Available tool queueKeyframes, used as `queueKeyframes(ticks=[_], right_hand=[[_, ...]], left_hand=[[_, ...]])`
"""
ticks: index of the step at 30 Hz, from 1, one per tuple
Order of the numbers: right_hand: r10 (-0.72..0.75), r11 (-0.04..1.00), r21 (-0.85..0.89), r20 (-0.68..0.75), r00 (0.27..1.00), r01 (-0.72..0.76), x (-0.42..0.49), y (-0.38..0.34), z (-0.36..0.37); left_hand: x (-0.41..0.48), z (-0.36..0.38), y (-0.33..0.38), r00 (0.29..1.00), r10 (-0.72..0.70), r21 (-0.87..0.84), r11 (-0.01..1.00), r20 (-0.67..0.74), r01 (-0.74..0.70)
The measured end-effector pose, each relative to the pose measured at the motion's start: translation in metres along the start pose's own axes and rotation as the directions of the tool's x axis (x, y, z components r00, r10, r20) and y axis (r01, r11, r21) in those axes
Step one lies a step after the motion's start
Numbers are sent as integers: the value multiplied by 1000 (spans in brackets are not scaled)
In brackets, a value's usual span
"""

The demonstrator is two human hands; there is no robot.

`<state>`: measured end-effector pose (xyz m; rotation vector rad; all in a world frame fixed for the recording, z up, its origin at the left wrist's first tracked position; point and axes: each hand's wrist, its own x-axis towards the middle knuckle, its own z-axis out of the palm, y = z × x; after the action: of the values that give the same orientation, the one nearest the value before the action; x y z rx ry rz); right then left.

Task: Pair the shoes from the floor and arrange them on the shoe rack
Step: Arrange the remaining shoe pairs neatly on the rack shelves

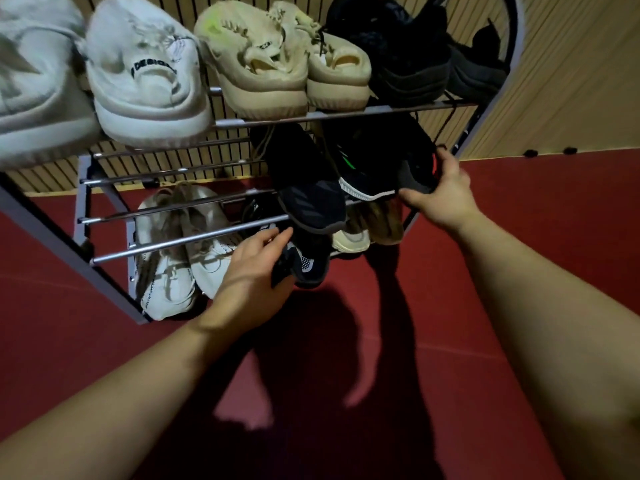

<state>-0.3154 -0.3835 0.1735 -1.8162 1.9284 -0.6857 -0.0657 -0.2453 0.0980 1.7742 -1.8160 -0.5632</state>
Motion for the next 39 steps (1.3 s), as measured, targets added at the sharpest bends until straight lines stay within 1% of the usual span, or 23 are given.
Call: queueKeyframes(ticks=[1, 2, 6, 7, 9, 11, 14, 16, 17, 21, 23, 25, 26, 27, 29, 31, 34, 36, 38, 39], right_hand=[[54, 999, -1, 27, 998, -54, -1, 5, 6], [77, 997, 0, 28, 997, -78, -4, 10, 12], [5, 1000, 20, -62, 998, -4, -15, 16, 15], [7, 1000, 8, -79, 997, -7, -17, 15, 13], [-7, 999, -37, -138, 990, 1, -23, 15, 13], [-97, 989, -131, -182, 979, 74, -33, 13, 16], [-286, 931, -284, -180, 941, 229, -43, 13, 17], [-399, 881, -339, -155, 904, 331, -47, 9, 16], [-430, 864, -350, -137, 892, 362, -49, 6, 17], [-474, 837, -342, -65, 878, 427, -54, -9, 33], [-455, 861, -293, -83, 887, 415, -51, -16, 40], [-377, 915, -208, -142, 915, 345, -45, -22, 39], [-337, 936, -168, -173, 926, 309, -42, -23, 36], [-308, 948, -143, -192, 932, 284, -40, -24, 35], [-298, 951, -146, -205, 932, 272, -40, -22, 33], [-332, 937, -177, -173, 927, 303, -45, -20, 37], [-412, 888, -249, -58, 909, 387, -51, -24, 51], [-477, 839, -289, 17, 879, 461, -55, -31, 63], [-505, 803, -303, 110, 856, 513, -59, -38, 74], [-501, 797, -304, 150, 853, 522, -62, -41, 79]], left_hand=[[4, 5, 3, 1000, -23, 21, 1000, 12, 23], [8, 9, 8, 999, -50, 27, 998, 16, 49], [32, 15, 47, 970, -237, -28, 971, -51, 236], [40, 14, 58, 963, -260, -27, 966, -73, 259], [58, 15, 71, 956, -281, 34, 958, -85, 285], [74, 14, 75, 947, -311, 135, 938, -76, 319], [88, 6, 62, 933, -345, 258, 897, -97, 359], [88, 1, 48, 942, -326, 289, 896, -84, 336], [86, 0, 44, 946, -317, 291, 900, -75, 324], [75, 5, 53, 939, -338, 262, 903, -56, 341], [70, 13, 62, 969, -245, 330, 912, -41, 244], [67, 19, 61, 995, -98, 428, 900, 12, 83], [67, 20, 60, 997, -61, 447, 894, 53, 31], [68, 19, 57, 994, -55, 445, 895, 90, 10], [68, 14, 50, 989, -47, 410, 912, 142, -15], [62, -2, 36, 982, -6, 366, 928, 191, -65], [44, -42, 0, 966, 60, 297, 945, 252, -136], [33, -65, -14, 964, 55, 224, 968, 262, -116], [30, -75, -14, 972, -23, 156, 988, 233, -14], [32, -73, -10, 977, -82, 133, 989, 197, 56]])
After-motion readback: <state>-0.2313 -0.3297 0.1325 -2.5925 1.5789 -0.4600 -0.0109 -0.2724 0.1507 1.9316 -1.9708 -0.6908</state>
